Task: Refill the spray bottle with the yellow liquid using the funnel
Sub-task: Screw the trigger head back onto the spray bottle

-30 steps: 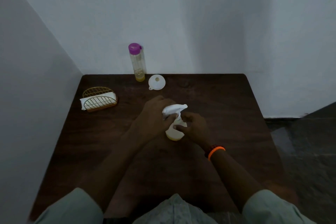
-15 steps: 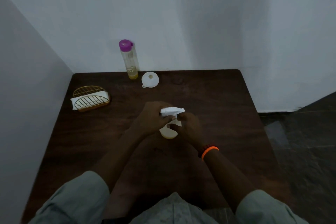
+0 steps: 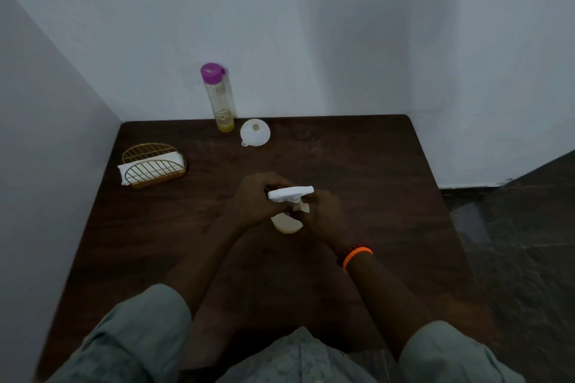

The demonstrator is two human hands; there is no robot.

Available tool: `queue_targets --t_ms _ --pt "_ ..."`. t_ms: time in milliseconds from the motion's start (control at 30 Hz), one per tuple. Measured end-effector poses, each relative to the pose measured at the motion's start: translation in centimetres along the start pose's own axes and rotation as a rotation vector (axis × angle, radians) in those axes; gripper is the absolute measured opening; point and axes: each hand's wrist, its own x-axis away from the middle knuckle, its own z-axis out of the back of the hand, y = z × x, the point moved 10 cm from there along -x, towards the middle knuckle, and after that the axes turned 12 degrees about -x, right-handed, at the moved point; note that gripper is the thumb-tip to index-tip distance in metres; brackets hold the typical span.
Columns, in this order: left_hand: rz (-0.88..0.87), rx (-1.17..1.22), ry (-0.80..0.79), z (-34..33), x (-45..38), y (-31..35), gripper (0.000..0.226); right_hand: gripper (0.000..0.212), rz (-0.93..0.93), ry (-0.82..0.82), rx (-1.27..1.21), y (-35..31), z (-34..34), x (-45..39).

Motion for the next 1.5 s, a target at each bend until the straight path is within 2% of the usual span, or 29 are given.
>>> queue_targets --t_ms 67,167,300,367,500,567,600,700,867,1000,1067,1167,1367,1500 --pt "0.043 0.015 0.027 -0.2 0.3 -0.8 0.035 0.034 0.016 -0.007 -0.017 -0.5 0.2 0.1" --pt "0.12 0.072 0.049 -0.2 0.6 -2.1 0.045 0.042 0.006 0.005 -0.018 -0.4 0.2 0.1" --pt "0.127 0.07 0.02 -0.5 0.4 -1.6 0.03 0.052 -0.034 -0.012 0.015 0.2 -0.3 0.0" --pt "0.122 0.094 0.019 -0.6 0.5 -1.4 0.037 0.054 -0.025 -0.022 0.012 0.0 -0.3 0.1" --pt "0.179 0.144 0.018 -1.9 1.0 -3.4 0.057 0.033 -0.007 -0.033 -0.025 -1.3 0.7 0.7" --pt "0.272 0.174 0.048 -2.0 1.3 -4.7 0.067 0.031 0.027 -0.042 -0.04 -1.3 0.8 0.7" --pt "0.28 0.173 0.048 -2.0 1.2 -4.7 0.064 0.031 0.044 -0.044 -0.049 -1.4 0.7 0.7" --pt "0.24 0.205 0.03 -1.8 0.9 -3.6 0.054 0.034 0.056 -0.028 -0.039 -1.7 0.7 0.7" --pt "0.173 0.242 0.0 -1.9 0.8 -2.5 0.069 0.036 0.054 -0.028 -0.017 -2.0 1.0 1.0" --pt "0.212 0.244 0.063 -1.4 0.9 -2.7 0.081 0.03 0.04 -0.025 -0.031 -2.0 0.8 0.9" --pt "0.175 0.217 0.072 -1.0 0.8 -2.2 0.086 0.034 0.014 -0.004 -0.028 -1.5 0.7 0.8" --pt "0.144 0.218 0.039 -1.2 0.7 -1.9 0.088 0.045 0.004 0.012 0.007 -1.3 0.7 0.8" --pt "0.181 0.229 0.079 -1.1 0.9 -2.3 0.092 0.036 0.028 -0.017 -0.009 -1.7 0.7 0.8" --pt "0.143 0.207 0.042 -1.3 0.8 -2.1 0.093 0.044 0.024 -0.002 0.021 -1.5 0.7 0.8"
